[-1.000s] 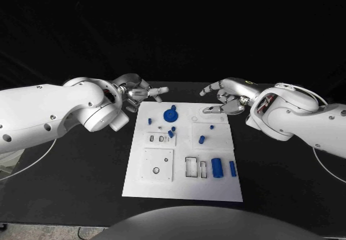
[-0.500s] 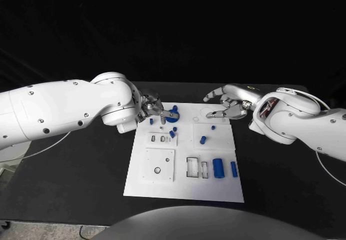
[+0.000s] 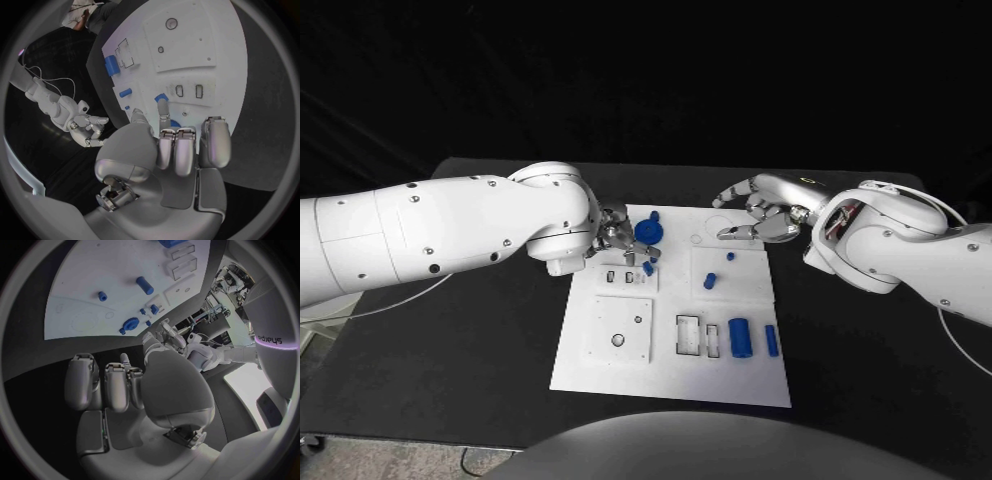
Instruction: Assemble the parts on the task board
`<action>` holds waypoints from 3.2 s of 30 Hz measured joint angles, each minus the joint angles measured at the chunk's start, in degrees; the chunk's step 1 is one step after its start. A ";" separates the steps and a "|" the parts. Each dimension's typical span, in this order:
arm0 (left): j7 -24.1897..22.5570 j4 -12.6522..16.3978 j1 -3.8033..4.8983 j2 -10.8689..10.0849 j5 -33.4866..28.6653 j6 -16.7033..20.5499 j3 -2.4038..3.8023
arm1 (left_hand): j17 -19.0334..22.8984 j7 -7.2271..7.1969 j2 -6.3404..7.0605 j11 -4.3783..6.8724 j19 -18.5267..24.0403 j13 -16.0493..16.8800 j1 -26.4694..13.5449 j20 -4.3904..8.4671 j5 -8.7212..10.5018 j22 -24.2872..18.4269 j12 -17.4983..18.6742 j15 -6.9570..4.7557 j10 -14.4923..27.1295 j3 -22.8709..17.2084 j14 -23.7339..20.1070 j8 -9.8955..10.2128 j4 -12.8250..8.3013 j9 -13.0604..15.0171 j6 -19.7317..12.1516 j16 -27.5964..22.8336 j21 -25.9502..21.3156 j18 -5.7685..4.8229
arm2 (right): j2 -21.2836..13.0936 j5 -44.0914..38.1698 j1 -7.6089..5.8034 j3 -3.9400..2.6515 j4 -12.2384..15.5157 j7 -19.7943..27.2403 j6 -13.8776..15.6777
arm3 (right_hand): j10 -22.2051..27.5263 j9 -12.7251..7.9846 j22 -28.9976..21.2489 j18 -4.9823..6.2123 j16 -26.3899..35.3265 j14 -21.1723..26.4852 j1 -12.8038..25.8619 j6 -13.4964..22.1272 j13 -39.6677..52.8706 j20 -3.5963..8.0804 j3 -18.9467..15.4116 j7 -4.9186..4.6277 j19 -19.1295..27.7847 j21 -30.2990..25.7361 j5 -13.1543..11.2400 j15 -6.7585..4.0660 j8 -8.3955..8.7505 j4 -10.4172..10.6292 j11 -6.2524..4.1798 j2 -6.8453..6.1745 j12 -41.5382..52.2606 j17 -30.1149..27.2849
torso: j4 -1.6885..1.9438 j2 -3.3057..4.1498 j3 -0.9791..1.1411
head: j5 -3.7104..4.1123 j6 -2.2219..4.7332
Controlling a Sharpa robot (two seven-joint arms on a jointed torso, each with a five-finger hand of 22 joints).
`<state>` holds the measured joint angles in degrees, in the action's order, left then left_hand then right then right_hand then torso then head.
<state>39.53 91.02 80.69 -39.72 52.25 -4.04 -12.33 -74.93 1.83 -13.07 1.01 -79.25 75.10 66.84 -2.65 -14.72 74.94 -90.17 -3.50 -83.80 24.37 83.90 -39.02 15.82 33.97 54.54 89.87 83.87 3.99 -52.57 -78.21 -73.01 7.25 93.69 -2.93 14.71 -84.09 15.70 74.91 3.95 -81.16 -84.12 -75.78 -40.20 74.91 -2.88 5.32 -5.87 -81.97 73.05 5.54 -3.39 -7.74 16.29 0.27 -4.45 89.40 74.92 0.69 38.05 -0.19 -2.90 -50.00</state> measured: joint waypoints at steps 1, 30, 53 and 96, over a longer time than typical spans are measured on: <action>0.04 -0.13 -0.20 0.13 0.05 0.00 -0.01 | 0.00 0.00 0.14 0.00 0.00 0.00 0.39 0.00 -0.45 0.00 0.00 0.00 0.00 -0.07 0.00 0.11 -0.07 0.27 0.00 0.00 0.00 -0.01 | -0.03 0.04 0.00 0.00 0.01 0.03 0.00 | 0.00 0.00 0.00 0.00 0.00 0.00 0.00 0.00 0.00 0.00 0.00 0.00 0.00 0.00 0.00 0.00 0.00 0.00 0.00 0.00 0.00 0.00 | 0.00 -0.01 -0.01 | 0.04 0.00; 0.40 -5.02 -2.96 4.29 0.35 2.14 -0.02 | 0.02 0.19 0.10 -0.01 0.43 0.00 2.68 -0.01 -3.38 -0.02 -0.22 0.05 -0.02 -1.10 -0.02 2.06 -0.13 1.83 -1.01 0.00 -0.67 0.00 | -0.44 0.99 0.06 0.00 -0.19 0.20 -0.40 | 0.00 -0.05 0.00 0.00 0.00 0.00 -0.23 -0.21 -0.01 0.00 -0.16 -0.21 0.00 0.00 0.23 0.00 0.00 -0.16 0.00 0.23 -0.73 -0.02 | 0.08 -0.17 -0.01 | -0.53 -0.01; 0.43 -7.13 -3.56 5.91 0.32 1.90 -0.02 | 0.02 0.41 0.40 -0.02 1.76 0.00 3.89 -0.11 -3.36 -0.67 -0.14 0.13 -0.02 -2.71 -0.08 3.21 -0.75 2.89 -1.22 0.00 -1.79 0.01 | -0.37 1.66 0.10 0.00 -0.44 0.05 -1.17 | 0.00 -0.09 0.02 0.00 0.00 0.00 -0.23 -0.31 0.04 -0.06 -0.16 -0.10 0.07 0.00 0.23 0.00 0.00 -0.16 0.00 0.23 -0.73 0.02 | 0.08 -0.20 0.03 | -0.09 -0.01; 0.46 -8.22 -3.82 6.87 0.25 -0.04 -0.01 | -0.02 0.40 4.20 -0.14 2.37 0.00 9.02 -0.32 -14.22 -0.56 -0.03 0.26 -0.11 -9.49 0.01 7.31 -3.16 6.11 -1.22 0.00 -2.66 0.01 | -0.32 2.93 0.31 0.00 -0.80 -0.37 -1.95 | 0.00 -0.19 0.00 0.00 0.00 0.00 -0.31 -0.58 0.01 -0.20 0.00 -0.24 0.21 -0.45 0.46 0.00 0.00 -0.33 0.00 0.75 -0.73 -0.02 | 0.09 -0.29 0.05 | -0.21 -0.01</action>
<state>39.99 82.80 76.87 -32.85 52.50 -4.08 -12.34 -74.95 2.23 -8.87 0.87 -76.88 75.10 75.86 -2.97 -28.94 74.38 -90.20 -3.25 -83.91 14.88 83.91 -31.70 12.66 40.08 53.31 89.86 81.21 4.00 -52.89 -75.27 -72.70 7.25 92.89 -3.30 12.76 -84.09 15.51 74.91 3.95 -81.16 -84.12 -76.09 -40.77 74.92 -3.08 5.33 -6.11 -81.76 72.60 6.00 -3.39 -7.74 15.97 0.27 -3.70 88.68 74.91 0.77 37.76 -0.14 -3.11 -50.01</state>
